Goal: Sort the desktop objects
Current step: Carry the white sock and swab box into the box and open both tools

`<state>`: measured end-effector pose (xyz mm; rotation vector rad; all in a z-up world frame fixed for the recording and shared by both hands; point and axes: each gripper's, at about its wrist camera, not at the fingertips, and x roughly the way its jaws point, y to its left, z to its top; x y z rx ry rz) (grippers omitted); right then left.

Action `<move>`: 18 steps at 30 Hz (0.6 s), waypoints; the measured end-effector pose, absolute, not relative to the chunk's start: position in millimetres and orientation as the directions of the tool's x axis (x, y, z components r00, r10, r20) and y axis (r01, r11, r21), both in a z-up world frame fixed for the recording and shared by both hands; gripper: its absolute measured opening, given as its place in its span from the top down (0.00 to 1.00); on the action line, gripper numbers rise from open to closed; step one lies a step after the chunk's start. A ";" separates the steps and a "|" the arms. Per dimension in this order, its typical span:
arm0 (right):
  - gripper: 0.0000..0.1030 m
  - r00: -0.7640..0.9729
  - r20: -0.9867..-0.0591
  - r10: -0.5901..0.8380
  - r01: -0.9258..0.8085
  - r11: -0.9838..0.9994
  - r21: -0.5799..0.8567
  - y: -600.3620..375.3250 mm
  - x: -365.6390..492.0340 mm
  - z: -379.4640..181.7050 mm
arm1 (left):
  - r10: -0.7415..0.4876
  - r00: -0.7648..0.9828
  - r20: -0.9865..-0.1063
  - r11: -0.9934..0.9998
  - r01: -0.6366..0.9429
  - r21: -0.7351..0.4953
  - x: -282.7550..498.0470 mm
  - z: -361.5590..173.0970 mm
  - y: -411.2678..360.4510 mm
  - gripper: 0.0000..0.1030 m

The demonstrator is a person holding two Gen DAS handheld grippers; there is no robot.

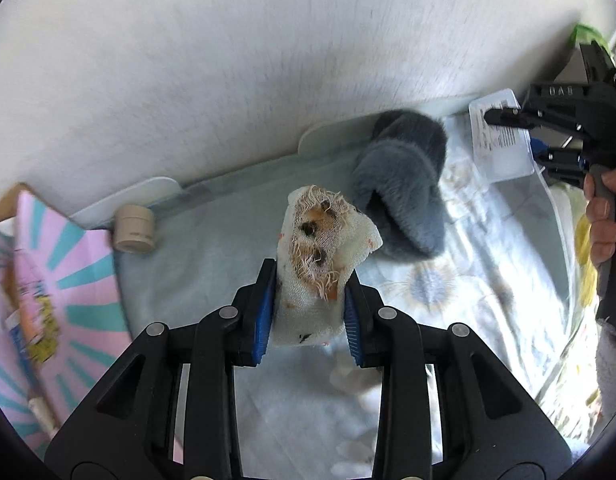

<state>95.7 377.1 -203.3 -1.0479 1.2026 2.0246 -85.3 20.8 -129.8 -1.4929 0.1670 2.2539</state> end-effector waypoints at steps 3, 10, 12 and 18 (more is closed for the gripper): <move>0.72 -0.551 -0.831 0.076 -0.748 -0.486 0.452 369.4 104.4 -183.7 | 0.276 -0.342 -0.898 -0.911 -0.390 -0.132 -80.3 -108.1 21.9 0.73; 0.72 -0.596 -0.801 0.054 -0.636 -0.640 0.430 338.0 110.3 -136.0 | 0.269 -0.380 -0.885 -0.936 -0.320 -0.147 -58.8 -83.2 9.0 0.73; 0.72 -0.606 -0.795 0.032 -0.590 -0.688 0.423 325.1 106.1 -124.2 | 0.239 -0.390 -0.889 -0.950 -0.283 -0.131 -55.4 -84.3 4.1 0.73; 0.72 -0.645 -0.761 -0.071 -0.422 -0.797 0.432 269.3 60.1 -93.2 | 0.202 -0.417 -0.886 -0.972 -0.195 -0.130 -37.2 -68.8 -30.6 0.73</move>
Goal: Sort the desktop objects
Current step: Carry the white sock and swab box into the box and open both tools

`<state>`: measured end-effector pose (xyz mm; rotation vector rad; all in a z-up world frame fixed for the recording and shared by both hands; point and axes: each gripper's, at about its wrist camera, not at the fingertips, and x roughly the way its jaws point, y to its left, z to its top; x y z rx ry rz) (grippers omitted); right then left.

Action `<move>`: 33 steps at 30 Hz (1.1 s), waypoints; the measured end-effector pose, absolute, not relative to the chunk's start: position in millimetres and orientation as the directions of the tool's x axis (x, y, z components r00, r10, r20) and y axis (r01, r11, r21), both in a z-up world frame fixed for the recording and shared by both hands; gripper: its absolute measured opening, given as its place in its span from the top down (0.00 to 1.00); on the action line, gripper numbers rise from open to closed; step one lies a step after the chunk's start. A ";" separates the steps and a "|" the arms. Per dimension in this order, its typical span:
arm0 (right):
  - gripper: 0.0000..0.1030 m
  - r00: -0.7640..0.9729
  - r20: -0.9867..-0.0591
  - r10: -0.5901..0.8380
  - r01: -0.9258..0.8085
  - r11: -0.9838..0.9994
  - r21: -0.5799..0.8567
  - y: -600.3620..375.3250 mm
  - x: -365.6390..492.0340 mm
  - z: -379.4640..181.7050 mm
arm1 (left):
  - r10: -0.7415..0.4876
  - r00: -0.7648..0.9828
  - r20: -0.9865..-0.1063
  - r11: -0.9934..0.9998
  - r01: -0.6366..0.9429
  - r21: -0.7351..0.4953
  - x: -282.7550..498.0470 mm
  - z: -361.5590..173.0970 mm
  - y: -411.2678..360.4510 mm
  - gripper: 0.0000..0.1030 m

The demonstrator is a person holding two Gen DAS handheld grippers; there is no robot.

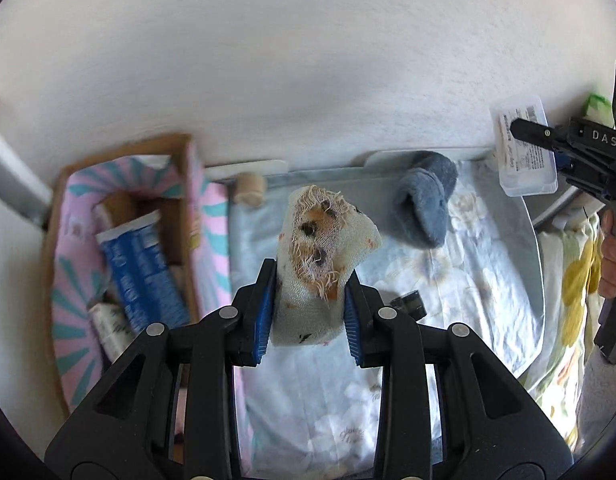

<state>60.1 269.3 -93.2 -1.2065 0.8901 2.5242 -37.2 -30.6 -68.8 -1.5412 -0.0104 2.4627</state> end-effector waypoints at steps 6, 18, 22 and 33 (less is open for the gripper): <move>0.72 -0.650 -0.743 -0.160 -0.237 -0.887 0.398 196.7 32.7 -68.7 | 0.171 -0.460 -0.872 -0.984 -0.115 -0.132 -21.6 -53.3 -65.0 0.73; 0.72 -0.589 -0.745 -0.312 0.101 -0.944 0.315 79.3 -25.5 -68.4 | 0.054 -0.500 -0.864 -0.990 0.088 -0.112 23.0 -52.6 -142.7 0.73; 0.72 -0.550 -0.758 -0.351 0.203 -0.936 0.286 39.6 -44.8 -73.9 | 0.034 -0.489 -0.872 -0.979 0.158 -0.126 41.2 -65.0 -166.7 0.73; 0.72 -0.436 -0.848 -0.302 0.333 -0.929 0.160 -33.5 -93.1 -130.8 | 0.029 -0.451 -0.892 -0.957 0.244 -0.154 67.5 -99.9 -186.3 0.73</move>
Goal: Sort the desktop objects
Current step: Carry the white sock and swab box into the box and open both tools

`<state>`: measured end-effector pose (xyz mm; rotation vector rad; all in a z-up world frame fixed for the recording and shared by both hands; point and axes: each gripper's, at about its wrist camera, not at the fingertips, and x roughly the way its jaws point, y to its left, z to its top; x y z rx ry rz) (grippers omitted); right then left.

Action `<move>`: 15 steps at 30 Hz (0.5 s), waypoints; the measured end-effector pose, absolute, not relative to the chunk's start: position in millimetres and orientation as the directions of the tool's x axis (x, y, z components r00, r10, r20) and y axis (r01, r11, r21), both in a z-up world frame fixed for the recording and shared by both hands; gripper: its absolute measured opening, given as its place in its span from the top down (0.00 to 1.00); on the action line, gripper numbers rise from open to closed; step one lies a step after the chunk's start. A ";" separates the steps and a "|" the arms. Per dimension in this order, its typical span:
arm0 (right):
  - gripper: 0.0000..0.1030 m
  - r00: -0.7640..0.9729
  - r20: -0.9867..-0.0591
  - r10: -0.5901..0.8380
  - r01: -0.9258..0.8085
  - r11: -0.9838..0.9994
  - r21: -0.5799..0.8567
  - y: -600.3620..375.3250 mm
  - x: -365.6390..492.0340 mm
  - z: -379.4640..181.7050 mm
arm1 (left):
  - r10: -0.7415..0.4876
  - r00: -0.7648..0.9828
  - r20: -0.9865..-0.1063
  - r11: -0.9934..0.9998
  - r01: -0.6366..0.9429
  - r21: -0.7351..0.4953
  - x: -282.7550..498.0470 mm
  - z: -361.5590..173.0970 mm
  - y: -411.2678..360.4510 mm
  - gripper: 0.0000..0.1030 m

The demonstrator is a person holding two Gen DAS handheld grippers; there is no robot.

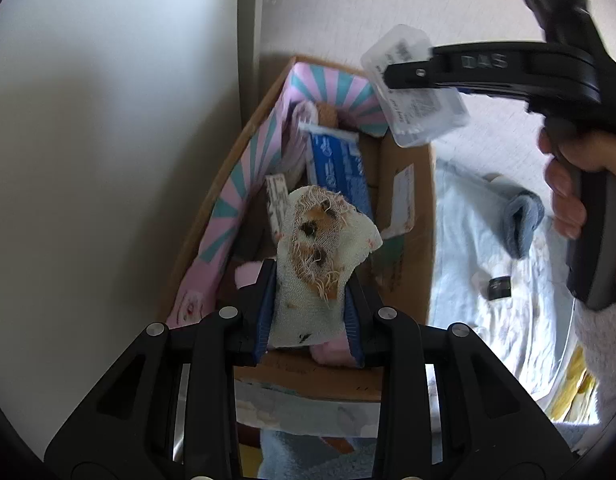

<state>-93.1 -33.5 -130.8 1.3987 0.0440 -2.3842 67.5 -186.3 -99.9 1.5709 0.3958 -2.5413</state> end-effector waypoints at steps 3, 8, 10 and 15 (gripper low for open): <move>0.72 -0.416 -0.863 -0.286 0.333 -0.931 0.148 -37.5 -100.1 -145.2 | 0.035 -0.445 -0.895 -0.953 0.254 -0.163 70.2 -106.4 -186.3 0.73; 0.72 -0.397 -0.879 -0.263 0.320 -0.938 0.135 -37.1 -106.8 -159.1 | 0.033 -0.440 -0.897 -0.951 0.263 -0.163 72.1 -110.7 -185.9 0.73; 0.72 -0.391 -0.887 -0.246 0.315 -0.941 0.122 -37.0 -109.1 -163.3 | 0.027 -0.441 -0.897 -0.952 0.263 -0.158 72.0 -110.3 -185.4 0.73; 0.71 -0.364 -0.907 -0.210 0.300 -0.949 0.099 -38.7 -114.2 -175.3 | 0.025 -0.433 -0.901 -0.958 0.247 -0.145 67.7 -111.3 -184.1 0.72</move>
